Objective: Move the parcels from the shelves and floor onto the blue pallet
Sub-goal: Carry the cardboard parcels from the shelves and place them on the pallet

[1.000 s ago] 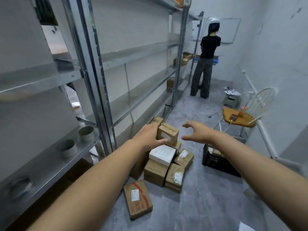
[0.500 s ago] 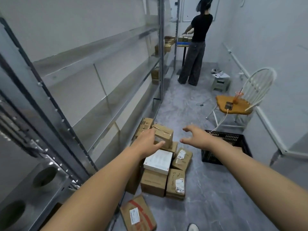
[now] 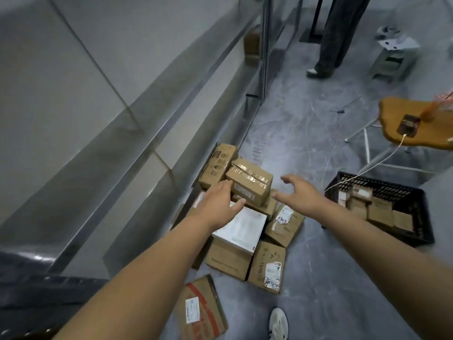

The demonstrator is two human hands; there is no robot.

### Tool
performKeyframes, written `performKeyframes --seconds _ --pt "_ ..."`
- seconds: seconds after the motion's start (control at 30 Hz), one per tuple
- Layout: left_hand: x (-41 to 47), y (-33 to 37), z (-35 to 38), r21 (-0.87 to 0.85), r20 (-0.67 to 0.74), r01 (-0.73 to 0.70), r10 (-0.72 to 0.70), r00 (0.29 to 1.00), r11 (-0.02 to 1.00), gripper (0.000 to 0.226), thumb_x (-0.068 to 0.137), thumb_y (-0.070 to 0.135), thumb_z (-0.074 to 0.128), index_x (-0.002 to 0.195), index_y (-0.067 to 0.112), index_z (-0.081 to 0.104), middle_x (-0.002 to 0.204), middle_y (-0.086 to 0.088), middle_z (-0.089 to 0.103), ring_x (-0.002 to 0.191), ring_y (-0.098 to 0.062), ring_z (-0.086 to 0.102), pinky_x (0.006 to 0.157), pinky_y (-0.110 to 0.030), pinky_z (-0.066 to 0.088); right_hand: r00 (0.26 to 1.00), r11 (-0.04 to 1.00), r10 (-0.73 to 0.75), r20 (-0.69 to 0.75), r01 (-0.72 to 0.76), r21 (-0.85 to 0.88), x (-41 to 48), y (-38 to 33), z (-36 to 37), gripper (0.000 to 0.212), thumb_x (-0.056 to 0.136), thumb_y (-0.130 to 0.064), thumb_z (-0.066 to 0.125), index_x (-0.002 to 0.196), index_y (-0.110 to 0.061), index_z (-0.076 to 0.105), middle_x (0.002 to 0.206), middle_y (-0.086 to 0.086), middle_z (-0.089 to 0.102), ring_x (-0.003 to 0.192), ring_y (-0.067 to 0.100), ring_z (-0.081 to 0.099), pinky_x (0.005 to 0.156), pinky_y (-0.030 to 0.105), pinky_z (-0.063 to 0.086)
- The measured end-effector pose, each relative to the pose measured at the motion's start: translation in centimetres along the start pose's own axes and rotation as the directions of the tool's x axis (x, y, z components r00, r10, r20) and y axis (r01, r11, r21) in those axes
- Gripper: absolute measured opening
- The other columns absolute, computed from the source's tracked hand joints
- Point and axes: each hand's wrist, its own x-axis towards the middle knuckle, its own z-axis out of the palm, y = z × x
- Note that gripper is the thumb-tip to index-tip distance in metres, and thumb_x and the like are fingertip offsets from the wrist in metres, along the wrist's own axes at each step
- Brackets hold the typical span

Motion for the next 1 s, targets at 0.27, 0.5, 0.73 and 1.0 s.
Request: performKeyframes --seconds 0.27,0.5,0.73,1.0 --pt "11.7 -10.0 13.1 -0.104 0.117 0.182 -0.17 0.978 0.978 0.069 0.095 0.052 0.051 0.151 0.021 0.027 0.156 0.001 0.035 0.141 -0.019 0.035 0.109 -0.034 0.033 0.981 0.988 0.146 0.13 -0.15 0.023 13.2 9.2 14.0 0.059 0.084 -0.041 0.07 0.133 -0.015 0.052 0.133 0.006 0.056 0.116 0.02 0.053 0.087 0.029 0.04" --pt "18.4 -22.7 27.4 -0.124 0.173 0.251 -0.228 0.958 0.96 0.051 0.094 0.044 0.058 0.137 0.019 0.047 0.134 -0.001 0.054 0.12 -0.02 0.054 0.087 -0.024 0.035 0.914 0.912 0.359 0.188 -0.386 0.138 22.0 19.7 28.9 0.06 0.088 -0.041 0.068 0.136 -0.011 0.049 0.135 0.005 0.055 0.12 0.022 0.054 0.087 0.029 0.048" --pt "22.6 -31.2 37.5 -0.145 0.286 0.448 -0.396 0.872 0.882 0.08 0.09 0.041 0.066 0.151 0.008 0.025 0.153 -0.011 0.034 0.134 -0.031 0.041 0.1 -0.049 0.048 0.837 0.715 0.476 0.27 -0.547 0.435 25.4 28.0 38.7 0.046 0.09 -0.031 0.068 0.13 -0.014 0.054 0.114 -0.001 0.063 0.082 0.0 0.056 0.051 0.006 0.041" --pt "21.7 -32.4 41.3 -0.498 0.301 0.563 -0.477 0.826 0.66 0.06 0.088 0.029 0.071 0.138 0.021 0.039 0.122 0.002 0.056 0.097 -0.01 0.058 0.074 -0.02 0.05 0.672 0.291 0.612 0.417 -0.681 0.672 26.6 27.7 43.1 0.078 0.08 -0.032 0.079 0.143 -0.026 0.034 0.128 0.002 0.061 0.108 0.028 0.063 0.086 0.053 0.054"
